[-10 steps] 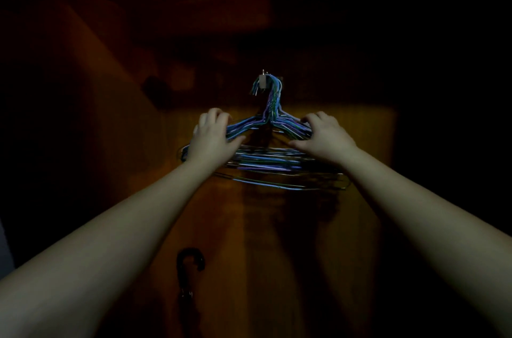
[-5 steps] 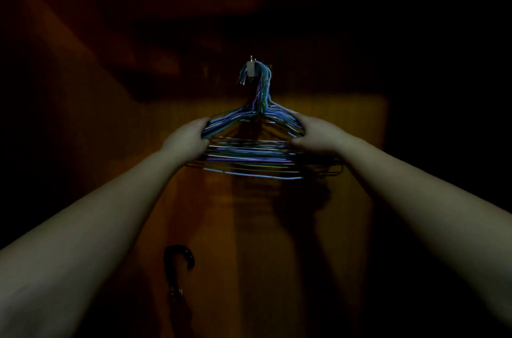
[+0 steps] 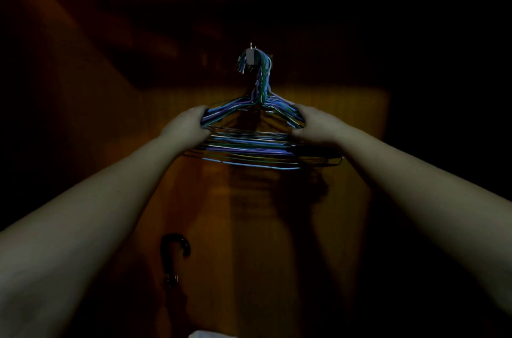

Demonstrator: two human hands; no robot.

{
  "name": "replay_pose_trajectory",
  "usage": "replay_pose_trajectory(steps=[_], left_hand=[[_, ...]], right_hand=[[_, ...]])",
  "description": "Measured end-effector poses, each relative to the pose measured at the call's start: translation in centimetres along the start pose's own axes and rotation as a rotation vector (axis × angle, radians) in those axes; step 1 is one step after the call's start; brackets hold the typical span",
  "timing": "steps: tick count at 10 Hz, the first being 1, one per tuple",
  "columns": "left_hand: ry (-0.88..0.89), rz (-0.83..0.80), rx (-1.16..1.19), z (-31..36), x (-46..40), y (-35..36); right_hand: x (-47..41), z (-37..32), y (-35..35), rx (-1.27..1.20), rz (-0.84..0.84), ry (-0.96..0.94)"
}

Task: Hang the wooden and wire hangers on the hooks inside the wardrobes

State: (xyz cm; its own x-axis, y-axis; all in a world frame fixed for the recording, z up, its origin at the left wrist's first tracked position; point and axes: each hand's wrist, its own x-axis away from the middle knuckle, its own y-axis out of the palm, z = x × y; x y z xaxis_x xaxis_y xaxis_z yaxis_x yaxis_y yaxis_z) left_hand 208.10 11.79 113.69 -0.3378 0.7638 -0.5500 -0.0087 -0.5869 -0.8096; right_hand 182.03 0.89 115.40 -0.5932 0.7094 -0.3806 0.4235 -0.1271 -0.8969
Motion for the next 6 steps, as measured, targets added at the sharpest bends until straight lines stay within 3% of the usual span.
replay_pose_trajectory(steps=[4,6], left_hand=[[-0.04,0.026,-0.123,-0.3,1.7,-1.3],[0.036,0.037,-0.1,0.2,6.2,-4.4]], right_hand=[[1.2,0.1,-1.4,0.053,-0.096,0.011],[5.4,-1.5,-2.7,0.172,0.01,0.048]])
